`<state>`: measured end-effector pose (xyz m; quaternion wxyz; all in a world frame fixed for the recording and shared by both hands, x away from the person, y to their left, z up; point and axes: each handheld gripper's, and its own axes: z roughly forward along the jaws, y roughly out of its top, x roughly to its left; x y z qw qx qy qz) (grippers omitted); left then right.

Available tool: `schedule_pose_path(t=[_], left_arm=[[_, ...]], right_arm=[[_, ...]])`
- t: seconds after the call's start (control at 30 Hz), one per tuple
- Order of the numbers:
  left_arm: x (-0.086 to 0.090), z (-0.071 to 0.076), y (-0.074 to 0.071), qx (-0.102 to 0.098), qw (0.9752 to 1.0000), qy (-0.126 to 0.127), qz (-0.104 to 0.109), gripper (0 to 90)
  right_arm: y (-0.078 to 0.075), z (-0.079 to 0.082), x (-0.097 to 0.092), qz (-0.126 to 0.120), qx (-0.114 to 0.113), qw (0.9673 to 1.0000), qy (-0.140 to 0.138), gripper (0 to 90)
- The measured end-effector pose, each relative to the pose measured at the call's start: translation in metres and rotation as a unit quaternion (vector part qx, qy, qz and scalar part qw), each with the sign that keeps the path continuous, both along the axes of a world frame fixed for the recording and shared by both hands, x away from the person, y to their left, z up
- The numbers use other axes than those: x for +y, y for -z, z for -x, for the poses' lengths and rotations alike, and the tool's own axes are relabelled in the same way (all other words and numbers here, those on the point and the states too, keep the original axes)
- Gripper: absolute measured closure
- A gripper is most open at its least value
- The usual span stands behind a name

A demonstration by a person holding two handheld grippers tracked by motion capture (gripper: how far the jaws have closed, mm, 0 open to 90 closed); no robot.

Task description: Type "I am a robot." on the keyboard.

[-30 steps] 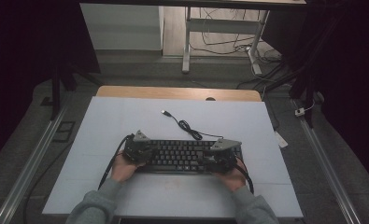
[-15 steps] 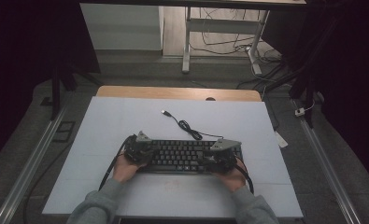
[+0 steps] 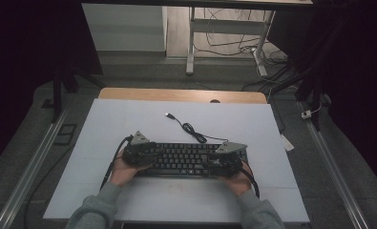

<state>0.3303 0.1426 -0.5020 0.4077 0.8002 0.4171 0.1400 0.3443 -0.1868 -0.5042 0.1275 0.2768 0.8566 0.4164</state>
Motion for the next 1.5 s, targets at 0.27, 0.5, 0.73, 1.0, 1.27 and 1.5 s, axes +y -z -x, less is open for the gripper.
schedule_pose_path(t=[0.27, 0.5, 0.73, 1.0, 1.27, 1.5], left_arm=[[0.008, 0.007, -0.005, 0.008, 1.0, -0.001, -0.004, 21.6], [0.015, 0.013, -0.008, 0.005, 0.9999, -0.009, -0.004, 19.7], [0.021, 0.021, -0.009, 0.006, 0.9999, -0.015, -0.006, 19.4], [0.025, 0.022, -0.006, 0.012, 0.9997, -0.022, -0.008, 19.5], [0.025, 0.022, -0.006, 0.011, 0.9997, -0.02, -0.008, 20.1], [0.025, 0.021, -0.006, 0.012, 0.9997, -0.021, -0.009, 20.1]], right_arm=[[0.0, 0.0, 0.0, 0.001, -0.001, 1.0, 0.001, 51.4], [0.0, -0.001, -0.001, 0.005, -0.001, 1.0, 0.003, 51.3], [0.001, -0.001, -0.001, 0.006, 0.0, 1.0, 0.002, 51.3], [0.001, -0.001, -0.001, 0.002, -0.002, 1.0, 0.003, 51.3], [-0.003, 0.0, -0.001, -0.001, -0.005, 1.0, 0.004, 51.4], [-0.008, 0.0, 0.004, -0.009, -0.01, 0.9999, -0.006, 51.4]])
